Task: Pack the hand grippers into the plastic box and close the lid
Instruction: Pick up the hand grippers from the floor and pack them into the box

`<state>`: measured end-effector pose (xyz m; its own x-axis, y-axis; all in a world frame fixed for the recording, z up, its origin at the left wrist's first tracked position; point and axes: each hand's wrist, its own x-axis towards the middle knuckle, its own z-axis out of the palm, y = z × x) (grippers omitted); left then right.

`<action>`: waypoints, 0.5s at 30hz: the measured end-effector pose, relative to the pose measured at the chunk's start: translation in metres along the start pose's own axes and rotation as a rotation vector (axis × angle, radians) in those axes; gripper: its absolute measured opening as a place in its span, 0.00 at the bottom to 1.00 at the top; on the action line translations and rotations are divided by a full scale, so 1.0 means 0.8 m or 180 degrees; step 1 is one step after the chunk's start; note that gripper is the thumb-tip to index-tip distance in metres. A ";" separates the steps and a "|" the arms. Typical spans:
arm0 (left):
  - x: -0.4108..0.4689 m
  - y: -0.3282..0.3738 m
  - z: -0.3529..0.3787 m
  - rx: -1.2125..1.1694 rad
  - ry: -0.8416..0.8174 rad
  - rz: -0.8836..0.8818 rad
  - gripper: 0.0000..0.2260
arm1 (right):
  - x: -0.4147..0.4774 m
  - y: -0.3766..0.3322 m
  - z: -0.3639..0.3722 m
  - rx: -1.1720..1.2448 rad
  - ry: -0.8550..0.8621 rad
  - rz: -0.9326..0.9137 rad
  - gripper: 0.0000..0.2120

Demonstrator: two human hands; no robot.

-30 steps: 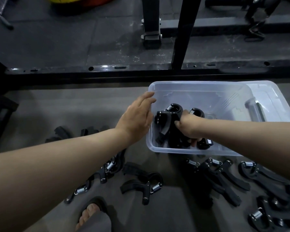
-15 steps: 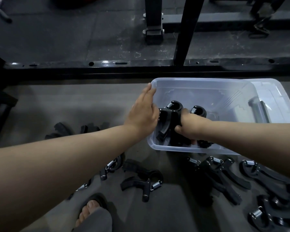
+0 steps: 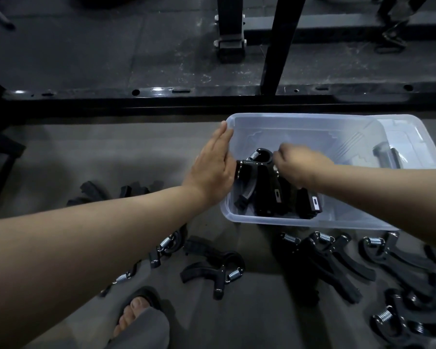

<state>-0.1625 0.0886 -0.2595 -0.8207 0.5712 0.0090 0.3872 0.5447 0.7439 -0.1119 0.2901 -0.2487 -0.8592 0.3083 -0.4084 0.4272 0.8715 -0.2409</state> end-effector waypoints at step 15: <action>-0.035 -0.132 -0.062 0.1214 -0.0795 -0.2347 0.17 | -0.043 -0.134 0.047 0.0562 -0.0162 -0.1203 0.35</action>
<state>-0.2014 -0.0149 -0.3050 -0.8188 0.0850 -0.5678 -0.0562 0.9723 0.2267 -0.1178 0.1716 -0.2421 -0.9516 -0.0438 -0.3041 0.1300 0.8395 -0.5276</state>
